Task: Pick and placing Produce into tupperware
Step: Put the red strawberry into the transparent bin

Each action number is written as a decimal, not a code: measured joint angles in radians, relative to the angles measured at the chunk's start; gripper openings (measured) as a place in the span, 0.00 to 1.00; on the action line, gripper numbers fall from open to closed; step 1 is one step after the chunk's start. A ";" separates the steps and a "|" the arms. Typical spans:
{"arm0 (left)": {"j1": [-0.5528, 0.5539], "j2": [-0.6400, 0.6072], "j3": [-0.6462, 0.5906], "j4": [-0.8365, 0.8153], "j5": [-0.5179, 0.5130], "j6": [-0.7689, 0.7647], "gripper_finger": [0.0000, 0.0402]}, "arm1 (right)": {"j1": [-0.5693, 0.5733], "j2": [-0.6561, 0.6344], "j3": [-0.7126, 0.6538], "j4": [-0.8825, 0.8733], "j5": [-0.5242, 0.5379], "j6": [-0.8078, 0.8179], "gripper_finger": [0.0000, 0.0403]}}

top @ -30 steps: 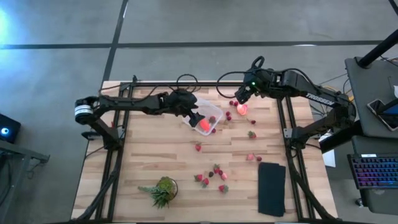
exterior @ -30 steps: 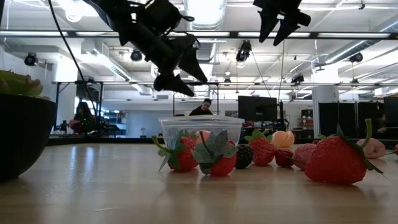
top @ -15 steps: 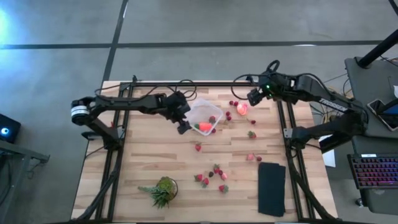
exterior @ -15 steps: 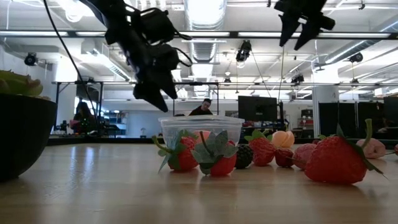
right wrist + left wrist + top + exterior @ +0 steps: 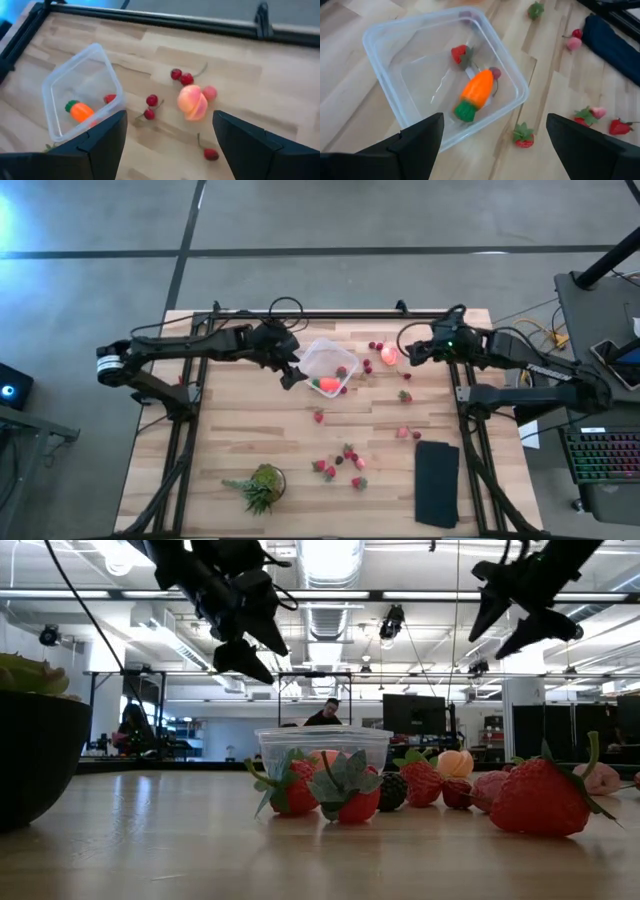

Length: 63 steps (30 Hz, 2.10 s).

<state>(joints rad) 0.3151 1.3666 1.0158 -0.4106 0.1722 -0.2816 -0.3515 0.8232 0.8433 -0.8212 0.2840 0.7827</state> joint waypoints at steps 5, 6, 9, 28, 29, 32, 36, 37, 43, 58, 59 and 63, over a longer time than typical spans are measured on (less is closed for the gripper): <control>0.006 -0.022 0.007 -0.001 0.008 -0.051 0.84 | 0.002 -0.023 -0.044 -0.001 -0.011 0.112 0.71; 0.006 -0.028 0.013 0.000 0.011 -0.057 0.84 | 0.002 -0.019 -0.046 0.000 -0.021 0.128 0.71; 0.006 -0.057 0.020 0.002 0.019 -0.077 0.84 | 0.002 0.009 -0.053 -0.002 -0.058 0.125 0.71; 0.057 -0.125 0.005 0.013 0.032 -0.083 0.84 | 0.152 -0.229 -0.056 0.095 -0.108 0.161 0.71; 0.061 -0.118 0.005 0.012 0.032 -0.083 0.84 | 0.192 -0.229 -0.059 0.068 -0.108 0.193 0.71; 0.063 -0.100 0.005 0.015 0.035 -0.082 0.84 | 0.316 -0.208 -0.066 -0.056 -0.082 0.319 0.70; 0.063 -0.081 0.005 0.015 0.040 -0.081 0.84 | 0.460 -0.160 -0.066 -0.221 0.024 0.519 0.68; 0.063 -0.077 0.005 0.015 0.047 -0.081 0.84 | 0.484 -0.147 -0.066 -0.259 0.039 0.570 0.67; 0.065 -0.058 0.005 0.016 0.069 -0.080 0.84 | 0.541 -0.040 -0.067 -0.378 0.028 0.740 0.67; 0.065 -0.052 0.005 0.019 0.084 -0.080 0.84 | 0.433 0.270 -0.105 -0.259 -0.065 0.537 0.66; 0.065 -0.052 0.005 0.019 0.085 -0.080 0.84 | 0.409 0.279 -0.115 -0.225 -0.077 0.506 0.66; 0.065 -0.052 0.005 0.019 0.085 -0.081 0.84 | 0.315 0.301 -0.157 -0.164 -0.089 0.403 0.66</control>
<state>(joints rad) 0.3798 1.3144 1.0206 -0.3916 0.2573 -0.3626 -0.0365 1.1237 0.6866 -0.9854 0.1946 1.1855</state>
